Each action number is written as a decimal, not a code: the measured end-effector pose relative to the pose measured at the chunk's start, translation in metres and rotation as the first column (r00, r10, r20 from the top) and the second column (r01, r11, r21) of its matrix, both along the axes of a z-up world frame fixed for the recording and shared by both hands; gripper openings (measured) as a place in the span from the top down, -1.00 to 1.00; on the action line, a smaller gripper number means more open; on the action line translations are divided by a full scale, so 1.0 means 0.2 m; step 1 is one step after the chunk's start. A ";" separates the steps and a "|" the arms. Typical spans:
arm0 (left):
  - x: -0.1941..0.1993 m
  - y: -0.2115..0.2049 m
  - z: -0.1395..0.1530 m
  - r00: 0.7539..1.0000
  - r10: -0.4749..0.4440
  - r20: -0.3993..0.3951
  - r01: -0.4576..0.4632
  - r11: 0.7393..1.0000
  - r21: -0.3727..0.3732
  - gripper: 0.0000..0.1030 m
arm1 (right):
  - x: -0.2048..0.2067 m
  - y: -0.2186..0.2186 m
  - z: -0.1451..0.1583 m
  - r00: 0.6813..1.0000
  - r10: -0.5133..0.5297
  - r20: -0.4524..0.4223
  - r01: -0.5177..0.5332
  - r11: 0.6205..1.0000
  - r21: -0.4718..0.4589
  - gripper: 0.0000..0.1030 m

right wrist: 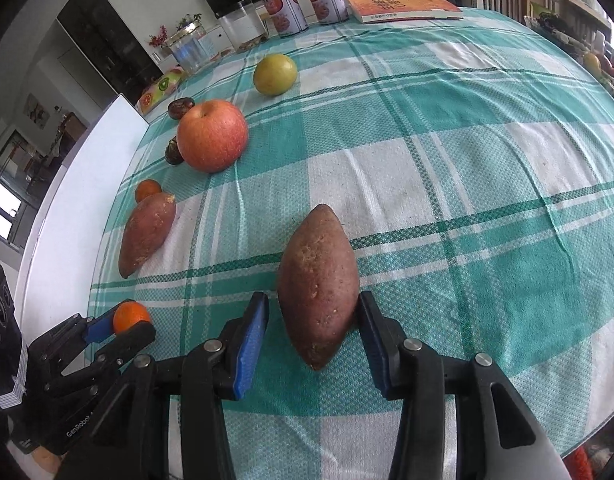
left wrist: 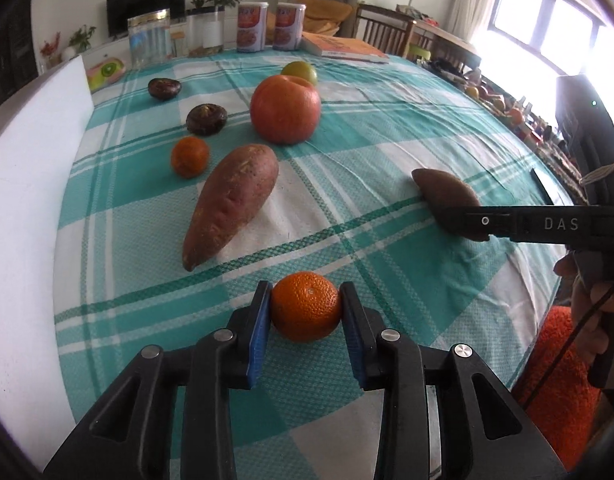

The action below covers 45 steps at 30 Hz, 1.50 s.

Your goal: Organize fruits

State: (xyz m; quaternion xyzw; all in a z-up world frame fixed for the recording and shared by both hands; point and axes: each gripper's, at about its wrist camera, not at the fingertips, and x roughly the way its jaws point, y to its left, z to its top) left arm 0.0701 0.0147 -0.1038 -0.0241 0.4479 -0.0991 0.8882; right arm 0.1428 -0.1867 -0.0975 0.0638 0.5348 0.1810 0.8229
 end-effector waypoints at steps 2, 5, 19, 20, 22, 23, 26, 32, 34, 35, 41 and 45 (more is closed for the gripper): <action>-0.02 0.04 0.00 1.000 0.015 0.003 -0.015 1.000 -0.009 -0.13 | 0.03 -0.01 0.01 0.999 0.016 -0.047 -0.016 1.000 0.004 -0.31; -0.04 0.07 0.01 0.999 0.029 0.018 -0.028 0.999 -0.016 -0.26 | 0.08 -0.01 0.01 0.994 0.034 -0.101 -0.036 0.999 -0.019 -0.34; -0.10 0.11 0.21 0.999 -0.011 0.042 0.018 0.987 -0.159 0.40 | 0.06 0.03 0.09 0.990 0.035 -0.139 -0.028 0.998 0.053 0.21; -0.14 0.15 0.27 0.999 -0.002 0.052 0.012 0.980 -0.200 0.40 | 0.04 0.03 0.13 0.989 0.042 -0.140 -0.023 0.991 0.135 0.21; -0.20 0.26 0.39 0.997 0.028 0.072 -0.007 0.961 -0.278 0.40 | 0.00 0.09 0.20 0.988 0.073 -0.140 -0.030 0.958 0.285 0.21; -0.23 0.33 0.45 0.995 0.053 0.080 -0.026 0.951 -0.309 0.40 | -0.02 0.14 0.25 0.986 0.099 -0.135 -0.047 0.936 0.348 0.21; -0.33 0.57 0.59 0.982 0.155 0.112 -0.107 0.932 -0.347 0.40 | -0.07 0.43 0.41 0.976 0.198 -0.086 -0.135 0.870 0.474 0.21; -0.51 1.13 0.60 0.886 0.454 0.098 -0.425 0.878 -0.221 0.40 | -0.24 1.11 0.58 0.906 0.423 0.006 -0.360 0.765 0.534 0.21; -0.55 1.27 0.54 0.847 0.527 0.066 -0.511 0.842 -0.175 0.40 | -0.32 1.31 0.56 0.872 0.490 0.007 -0.427 0.752 0.502 0.21; -0.58 1.31 0.51 0.831 0.553 0.055 -0.542 0.828 -0.144 0.40 | -0.36 1.40 0.53 0.855 0.518 0.001 -0.454 0.749 0.482 0.21; -0.65 1.34 0.39 0.774 0.631 0.047 -0.631 0.776 -0.010 -0.12 | -0.50 1.67 0.36 0.810 0.586 0.005 -0.555 0.764 0.328 0.16; -0.62 1.21 0.47 0.787 0.603 0.131 -0.605 0.796 -0.024 -0.56 | -0.47 1.49 0.43 0.833 0.541 0.113 -0.549 0.786 0.282 -0.04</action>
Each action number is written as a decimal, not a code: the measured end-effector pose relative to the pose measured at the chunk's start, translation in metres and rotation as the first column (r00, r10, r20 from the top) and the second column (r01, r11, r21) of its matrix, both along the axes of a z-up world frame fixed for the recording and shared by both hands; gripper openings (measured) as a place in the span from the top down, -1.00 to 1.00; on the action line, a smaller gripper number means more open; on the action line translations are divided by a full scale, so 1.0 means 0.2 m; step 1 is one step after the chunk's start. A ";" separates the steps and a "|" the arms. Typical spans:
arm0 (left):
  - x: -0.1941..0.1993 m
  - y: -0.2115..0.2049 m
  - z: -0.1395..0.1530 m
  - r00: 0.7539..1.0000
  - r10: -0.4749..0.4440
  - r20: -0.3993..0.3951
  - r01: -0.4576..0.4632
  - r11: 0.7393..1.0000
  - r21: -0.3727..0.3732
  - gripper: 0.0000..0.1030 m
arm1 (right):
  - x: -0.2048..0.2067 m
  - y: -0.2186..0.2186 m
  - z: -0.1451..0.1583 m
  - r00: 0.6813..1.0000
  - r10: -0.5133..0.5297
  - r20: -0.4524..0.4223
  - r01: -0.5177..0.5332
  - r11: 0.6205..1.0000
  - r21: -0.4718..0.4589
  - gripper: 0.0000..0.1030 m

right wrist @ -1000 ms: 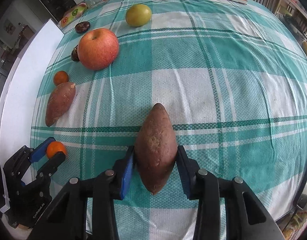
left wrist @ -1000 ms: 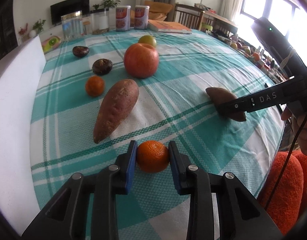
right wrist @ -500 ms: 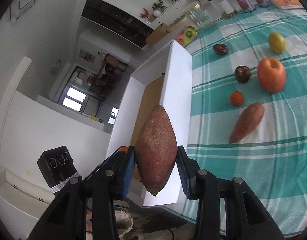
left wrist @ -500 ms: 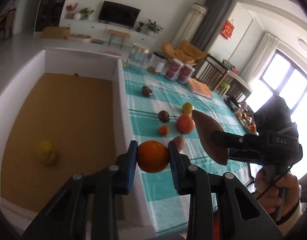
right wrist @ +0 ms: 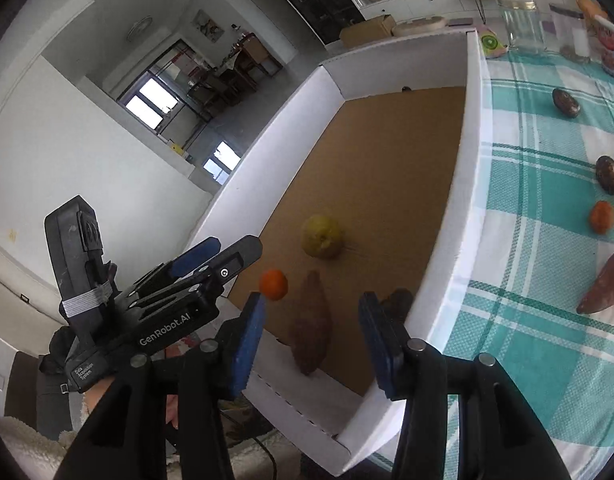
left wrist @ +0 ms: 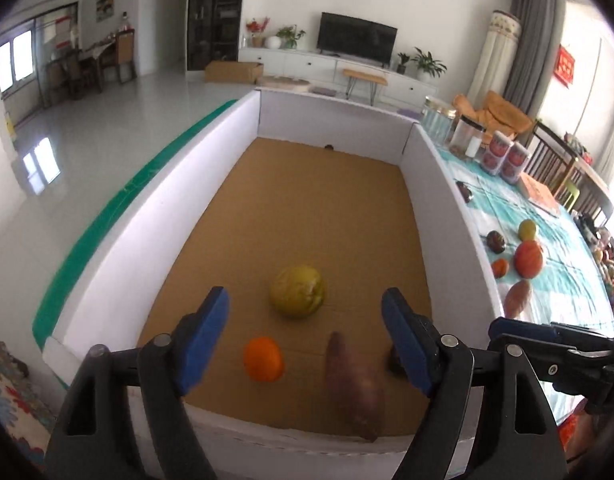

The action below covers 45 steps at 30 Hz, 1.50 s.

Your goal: Organize fruits

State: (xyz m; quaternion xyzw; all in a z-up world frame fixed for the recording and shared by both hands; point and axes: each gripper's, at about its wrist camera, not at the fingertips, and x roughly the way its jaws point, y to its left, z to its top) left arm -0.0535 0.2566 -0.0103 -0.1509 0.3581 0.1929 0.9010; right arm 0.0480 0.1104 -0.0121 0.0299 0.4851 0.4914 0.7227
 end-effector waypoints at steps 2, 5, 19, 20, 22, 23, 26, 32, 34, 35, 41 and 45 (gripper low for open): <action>0.04 -0.11 0.05 0.997 -0.071 0.035 0.071 0.997 0.010 -0.56 | 0.03 -0.18 0.04 0.991 -0.087 0.102 0.088 0.996 0.000 -0.27; 0.12 -0.36 0.09 0.968 -0.236 0.083 0.237 0.971 -0.004 -0.66 | 0.09 -0.56 0.05 0.916 -0.308 0.257 0.326 0.945 -0.026 -0.67; 0.75 -1.68 -0.36 0.613 -0.781 -0.123 0.782 0.621 -0.050 -0.67 | 0.61 -1.88 -0.41 0.475 -0.806 0.352 0.865 0.355 -0.355 -0.79; 0.80 -1.73 -0.38 0.603 -0.788 -0.122 0.790 0.612 -0.050 -0.67 | 0.65 -1.90 -0.42 0.476 -0.793 0.380 0.864 0.341 -0.371 -0.79; 0.91 -1.82 -0.42 0.595 -0.793 -0.130 0.797 0.603 -0.033 -0.67 | 0.73 -1.96 -0.44 0.482 -0.764 0.429 0.862 0.324 -0.390 -0.83; 0.96 -1.86 -0.44 0.591 -0.793 -0.146 0.800 0.600 -0.022 -0.67 | 0.76 -1.99 -0.45 0.479 -0.759 0.440 0.864 0.320 -0.389 -0.89; 1.09 -1.96 -0.50 0.576 -0.792 -0.204 0.809 0.588 -0.001 -0.67 | 0.83 -2.08 -0.47 0.464 -0.777 0.425 0.875 0.326 -0.358 -1.00; 1.33 -2.03 -0.54 0.603 -0.774 -0.192 0.794 0.606 0.053 -0.99 | 0.89 -2.14 -0.49 0.449 -0.798 0.403 0.881 0.319 -0.350 -1.00; 1.36 -2.05 -0.54 0.606 -0.772 -0.192 0.791 0.609 0.052 -0.99 | 0.89 -2.14 -0.49 0.448 -0.800 0.398 0.881 0.321 -0.347 -1.00; 1.37 -2.05 -0.54 0.609 -0.770 -0.193 0.790 0.611 0.055 -0.99 | 0.89 -2.14 -0.49 0.448 -0.800 0.398 0.881 0.321 -0.346 -1.00; 1.38 -2.05 -0.54 0.609 -0.770 -0.191 0.789 0.612 0.051 -0.99 | 0.89 -2.14 -0.49 0.448 -0.801 0.398 0.882 0.321 -0.346 -1.00; 1.38 -2.05 -0.54 0.609 -0.770 -0.191 0.789 0.612 0.051 -0.99 | 0.89 -2.14 -0.49 0.448 -0.800 0.399 0.882 0.321 -0.346 -1.00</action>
